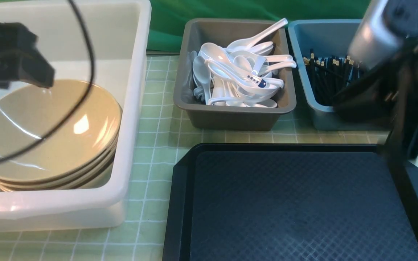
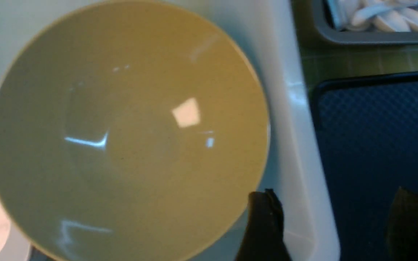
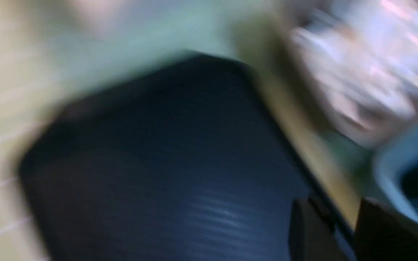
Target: On green table put chopsticks spoon bowls plates into blue grey white boxes.
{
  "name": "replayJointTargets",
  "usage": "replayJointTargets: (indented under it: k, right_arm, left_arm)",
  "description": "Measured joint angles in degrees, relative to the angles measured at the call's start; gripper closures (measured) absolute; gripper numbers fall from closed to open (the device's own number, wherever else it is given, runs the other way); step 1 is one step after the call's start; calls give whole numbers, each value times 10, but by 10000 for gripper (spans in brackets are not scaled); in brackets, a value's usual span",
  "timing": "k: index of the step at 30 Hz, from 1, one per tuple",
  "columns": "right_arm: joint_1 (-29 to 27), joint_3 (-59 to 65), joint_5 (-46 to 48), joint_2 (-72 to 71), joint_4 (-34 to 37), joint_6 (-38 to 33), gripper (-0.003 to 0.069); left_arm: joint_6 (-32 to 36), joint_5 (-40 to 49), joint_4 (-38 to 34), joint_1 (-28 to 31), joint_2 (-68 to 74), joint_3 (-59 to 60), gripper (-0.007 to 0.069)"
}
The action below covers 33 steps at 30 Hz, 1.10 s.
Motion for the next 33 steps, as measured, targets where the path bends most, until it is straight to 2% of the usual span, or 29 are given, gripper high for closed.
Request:
replayJointTargets:
  k: [1, 2, 3, 4, 5, 7, 10, 12, 18, 26, 33]
  right_arm:
    - [-8, 0, -1, 0, -3, 3, 465]
    - [-33, 8, -7, -7, -16, 20, 465]
    - [-56, 23, -21, -18, -20, 25, 468]
    - [-59, 30, -24, -24, -20, 27, 468]
    - [-83, 61, -54, -53, -23, 39, 484]
    - [-108, 114, -98, -98, -24, 56, 524]
    - [-128, 193, -154, -183, -25, 78, 600]
    - [-131, 241, -187, -238, -25, 81, 624]
    - [-131, 426, -303, -469, -21, 140, 636]
    - [-131, 549, -327, -656, -21, 160, 636]
    - [-131, 559, -322, -665, -21, 153, 632]
  left_arm:
    - [0, 0, 0, -5, -3, 1, 307]
    - [0, -16, -1, -20, -27, 10, 400]
    - [0, -28, -1, -29, -47, 22, 461]
    - [0, -33, -1, -31, -55, 27, 473]
    - [0, -53, -1, -45, -89, 56, 559]
    - [-3, -70, -1, -64, -135, 100, 610]
    - [-13, -79, -1, -89, -198, 161, 627]
    - [-14, -84, -1, -97, -248, 202, 626]
    - [-30, -110, -25, -99, -464, 332, 627]
    - [-81, -157, -81, -99, -655, 460, 627]
    - [-85, -230, -164, -100, -674, 483, 627]
